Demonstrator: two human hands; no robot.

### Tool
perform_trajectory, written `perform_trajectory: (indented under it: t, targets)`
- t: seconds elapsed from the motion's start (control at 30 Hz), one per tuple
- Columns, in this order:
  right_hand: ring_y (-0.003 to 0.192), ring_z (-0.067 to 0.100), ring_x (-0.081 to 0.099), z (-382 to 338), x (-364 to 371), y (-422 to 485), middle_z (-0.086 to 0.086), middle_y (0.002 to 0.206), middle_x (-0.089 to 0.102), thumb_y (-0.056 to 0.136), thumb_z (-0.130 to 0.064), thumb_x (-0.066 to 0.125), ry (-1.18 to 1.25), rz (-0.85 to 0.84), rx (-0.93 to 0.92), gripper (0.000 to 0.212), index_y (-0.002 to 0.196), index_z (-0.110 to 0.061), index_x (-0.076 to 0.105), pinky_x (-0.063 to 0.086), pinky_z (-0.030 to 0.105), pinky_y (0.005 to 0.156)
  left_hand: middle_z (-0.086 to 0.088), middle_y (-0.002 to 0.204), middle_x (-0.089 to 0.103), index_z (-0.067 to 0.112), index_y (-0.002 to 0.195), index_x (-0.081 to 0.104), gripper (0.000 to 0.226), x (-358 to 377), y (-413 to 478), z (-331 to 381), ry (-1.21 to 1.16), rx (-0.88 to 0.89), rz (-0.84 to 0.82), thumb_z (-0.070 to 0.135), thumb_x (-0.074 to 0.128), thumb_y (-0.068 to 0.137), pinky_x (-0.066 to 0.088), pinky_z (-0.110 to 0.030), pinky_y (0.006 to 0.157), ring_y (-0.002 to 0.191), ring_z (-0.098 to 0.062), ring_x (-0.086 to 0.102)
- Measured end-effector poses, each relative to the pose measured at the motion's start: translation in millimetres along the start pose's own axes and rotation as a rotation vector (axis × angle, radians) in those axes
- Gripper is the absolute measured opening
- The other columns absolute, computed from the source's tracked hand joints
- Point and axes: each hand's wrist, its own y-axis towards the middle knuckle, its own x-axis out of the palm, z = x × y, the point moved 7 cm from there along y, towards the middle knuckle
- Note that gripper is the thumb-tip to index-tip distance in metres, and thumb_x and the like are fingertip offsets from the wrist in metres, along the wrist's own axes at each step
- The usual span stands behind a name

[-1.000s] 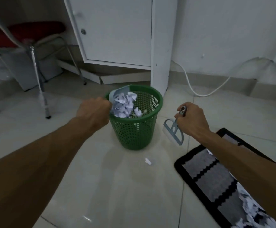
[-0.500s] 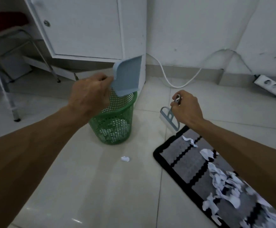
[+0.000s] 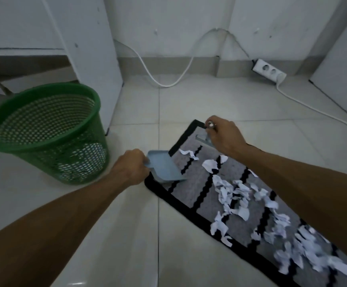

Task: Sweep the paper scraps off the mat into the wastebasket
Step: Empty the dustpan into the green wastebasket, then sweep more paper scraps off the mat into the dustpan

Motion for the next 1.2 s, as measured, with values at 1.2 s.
perform_trajectory:
  t: [1.2]
  targets:
    - [0.064,0.029,0.057,-213,139,-64,0.013,0.078,0.067,0.097,-0.013,0.052,0.282,-0.206,-0.518,0.011,0.103,-0.011,0.061,0.047,0.037,0.061,-0.013,0.081,0.065,0.009,0.086,0.064,0.011,-23,-212,-202,0.038,-0.292,0.282,0.004,0.058,0.078,0.039,-0.031,0.063,0.073,-0.034,0.061]
